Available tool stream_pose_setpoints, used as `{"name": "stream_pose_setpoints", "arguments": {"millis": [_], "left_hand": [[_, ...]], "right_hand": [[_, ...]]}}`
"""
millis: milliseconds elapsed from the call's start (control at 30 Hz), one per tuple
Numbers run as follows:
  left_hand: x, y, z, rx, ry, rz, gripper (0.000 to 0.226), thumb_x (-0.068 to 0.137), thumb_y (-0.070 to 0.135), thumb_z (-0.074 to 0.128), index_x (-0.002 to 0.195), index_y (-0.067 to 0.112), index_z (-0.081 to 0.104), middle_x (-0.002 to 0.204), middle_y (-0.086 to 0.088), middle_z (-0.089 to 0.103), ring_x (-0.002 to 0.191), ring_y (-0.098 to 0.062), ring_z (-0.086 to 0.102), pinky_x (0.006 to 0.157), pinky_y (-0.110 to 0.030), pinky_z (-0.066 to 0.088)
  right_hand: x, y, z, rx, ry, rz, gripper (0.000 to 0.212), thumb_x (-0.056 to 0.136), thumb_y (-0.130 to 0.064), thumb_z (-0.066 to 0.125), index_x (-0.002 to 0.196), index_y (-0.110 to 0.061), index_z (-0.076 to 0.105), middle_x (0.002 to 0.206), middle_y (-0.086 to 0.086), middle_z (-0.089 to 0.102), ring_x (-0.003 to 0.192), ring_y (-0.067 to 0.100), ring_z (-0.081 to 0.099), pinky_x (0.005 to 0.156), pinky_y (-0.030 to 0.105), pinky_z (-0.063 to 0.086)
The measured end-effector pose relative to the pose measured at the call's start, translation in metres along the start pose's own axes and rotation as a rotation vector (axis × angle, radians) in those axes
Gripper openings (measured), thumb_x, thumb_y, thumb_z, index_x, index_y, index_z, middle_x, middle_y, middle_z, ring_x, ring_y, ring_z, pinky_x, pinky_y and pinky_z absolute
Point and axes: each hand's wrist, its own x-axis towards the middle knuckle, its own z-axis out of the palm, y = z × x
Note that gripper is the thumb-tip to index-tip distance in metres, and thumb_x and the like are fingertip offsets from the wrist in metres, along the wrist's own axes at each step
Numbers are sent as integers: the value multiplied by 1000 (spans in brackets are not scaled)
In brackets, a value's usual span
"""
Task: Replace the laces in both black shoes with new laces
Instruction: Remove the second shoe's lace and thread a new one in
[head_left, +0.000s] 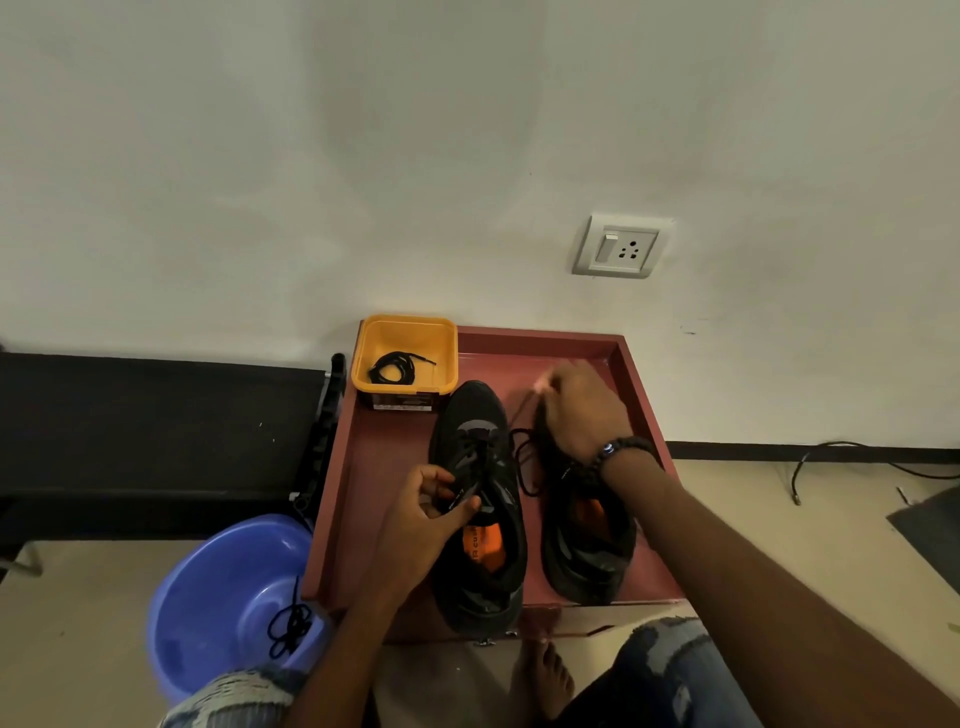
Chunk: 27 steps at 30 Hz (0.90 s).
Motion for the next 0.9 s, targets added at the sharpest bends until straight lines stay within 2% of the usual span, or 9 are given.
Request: {"name": "stream_pose_setpoints", "arguments": {"millis": [67, 100, 167, 267, 433, 600, 733, 833, 900], "left_hand": [[-1, 0, 0, 14, 2, 19, 34, 80, 31, 79, 105, 28, 56, 100, 2, 64, 91, -12, 64, 75, -22, 54], [-1, 1, 1, 25, 11, 31, 32, 80, 29, 79, 104, 28, 57, 99, 3, 64, 89, -9, 63, 73, -19, 52], [-1, 4, 2, 31, 14, 52, 29, 82, 26, 78, 103, 28, 58, 96, 4, 63, 85, 0, 61, 70, -12, 49], [-2, 4, 2, 28, -4, 59, 27, 84, 25, 77, 103, 29, 58, 99, 7, 64, 87, 8, 60, 70, -7, 47], [1, -2, 1, 44, 9, 53, 30, 81, 25, 79, 106, 22, 63, 101, 3, 65, 89, 2, 60, 71, -7, 47], [5, -5, 0, 45, 8, 52, 28, 80, 26, 80, 103, 23, 66, 98, 3, 66, 91, -6, 64, 72, -14, 50], [3, -6, 0, 58, 0, 53, 27, 80, 30, 80, 102, 26, 65, 100, 5, 66, 94, -8, 63, 74, -14, 50], [3, -5, -1, 40, 9, 55, 25, 81, 28, 79, 102, 25, 65, 98, 4, 66, 91, -6, 63, 74, -14, 50], [2, -3, -1, 42, 6, 68, 24, 82, 28, 79, 101, 24, 65, 96, 4, 66, 88, -3, 63, 74, -15, 51]], "right_hand": [[-6, 15, 3, -10, 3, 107, 16, 99, -23, 52, 113, -16, 52, 123, 5, 52, 97, 21, 57, 83, 33, 48], [-11, 18, 8, -7, -34, 43, 23, 97, -24, 55, 119, -18, 51, 127, 4, 51, 101, 20, 56, 87, 35, 49], [-25, 7, 16, 58, -190, -237, 36, 96, -27, 58, 131, -28, 50, 132, -3, 51, 114, 14, 53, 99, 34, 47], [-33, -18, 29, -150, -442, -538, 39, 97, -29, 56, 135, -36, 54, 136, -7, 53, 125, 14, 48, 103, 37, 44], [-19, -28, 20, -349, -506, -504, 19, 99, -27, 52, 108, -25, 68, 106, -5, 54, 102, 19, 58, 81, 35, 49], [-17, -31, 12, -401, -579, -499, 26, 98, -40, 54, 119, -29, 61, 119, -5, 58, 109, 16, 57, 90, 40, 51], [-18, -36, 12, -420, -579, -499, 14, 94, -38, 60, 104, -29, 62, 110, -7, 59, 101, 15, 58, 84, 36, 51], [-9, -30, 6, -168, -483, -331, 8, 98, -30, 53, 98, -29, 61, 98, -9, 60, 85, 6, 58, 69, 22, 47], [2, -17, -6, 117, -227, -114, 10, 100, -27, 53, 92, -30, 59, 95, -12, 61, 81, 1, 56, 66, 18, 41]]}}
